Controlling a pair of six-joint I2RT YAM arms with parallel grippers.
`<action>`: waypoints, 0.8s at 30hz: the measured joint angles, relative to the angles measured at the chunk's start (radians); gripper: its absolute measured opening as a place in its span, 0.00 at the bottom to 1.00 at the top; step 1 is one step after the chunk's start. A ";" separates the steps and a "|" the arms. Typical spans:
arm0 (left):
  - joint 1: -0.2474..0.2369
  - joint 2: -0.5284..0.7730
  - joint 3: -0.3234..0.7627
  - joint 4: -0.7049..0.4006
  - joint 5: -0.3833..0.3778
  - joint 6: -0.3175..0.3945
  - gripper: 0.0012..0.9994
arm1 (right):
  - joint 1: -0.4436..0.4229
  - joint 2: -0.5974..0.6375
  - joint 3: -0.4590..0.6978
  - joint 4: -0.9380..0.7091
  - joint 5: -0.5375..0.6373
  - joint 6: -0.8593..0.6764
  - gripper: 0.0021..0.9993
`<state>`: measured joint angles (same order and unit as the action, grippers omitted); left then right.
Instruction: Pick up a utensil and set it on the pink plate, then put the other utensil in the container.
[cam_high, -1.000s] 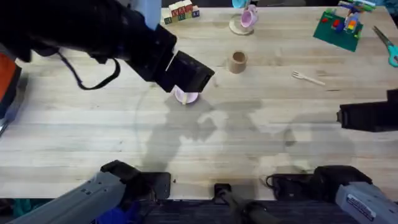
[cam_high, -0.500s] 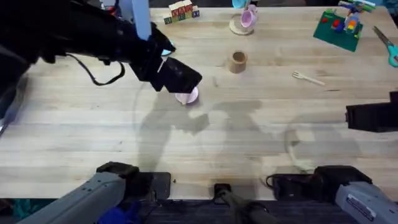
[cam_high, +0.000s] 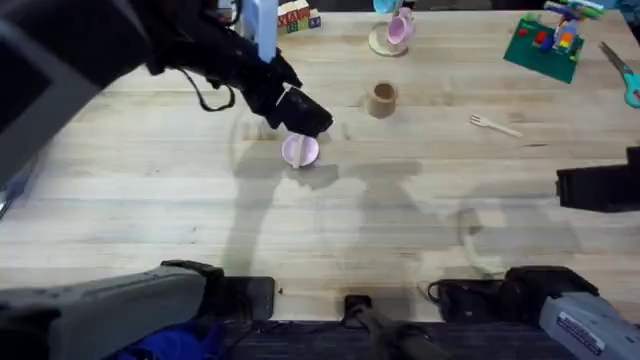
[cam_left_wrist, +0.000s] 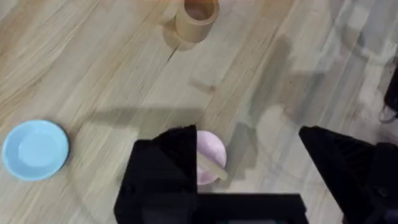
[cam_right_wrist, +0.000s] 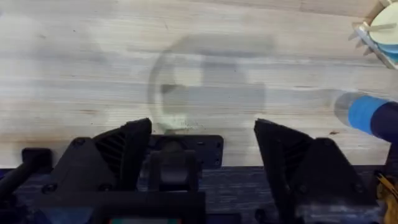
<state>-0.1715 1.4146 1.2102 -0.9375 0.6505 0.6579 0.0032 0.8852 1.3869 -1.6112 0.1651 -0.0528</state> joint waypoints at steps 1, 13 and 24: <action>0.000 0.015 0.000 0.007 0.012 0.008 0.99 | 0.000 0.000 0.000 0.000 0.000 0.000 1.00; 0.000 0.063 0.000 0.105 0.088 0.114 0.99 | 0.000 0.013 -0.053 0.185 0.003 -0.117 1.00; 0.000 0.063 0.000 0.105 0.090 0.121 0.99 | -0.024 0.221 -0.074 0.227 0.007 -0.552 1.00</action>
<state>-0.1715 1.4773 1.2098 -0.8326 0.7406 0.7792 -0.0209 1.1057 1.3128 -1.3838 0.1726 -0.6047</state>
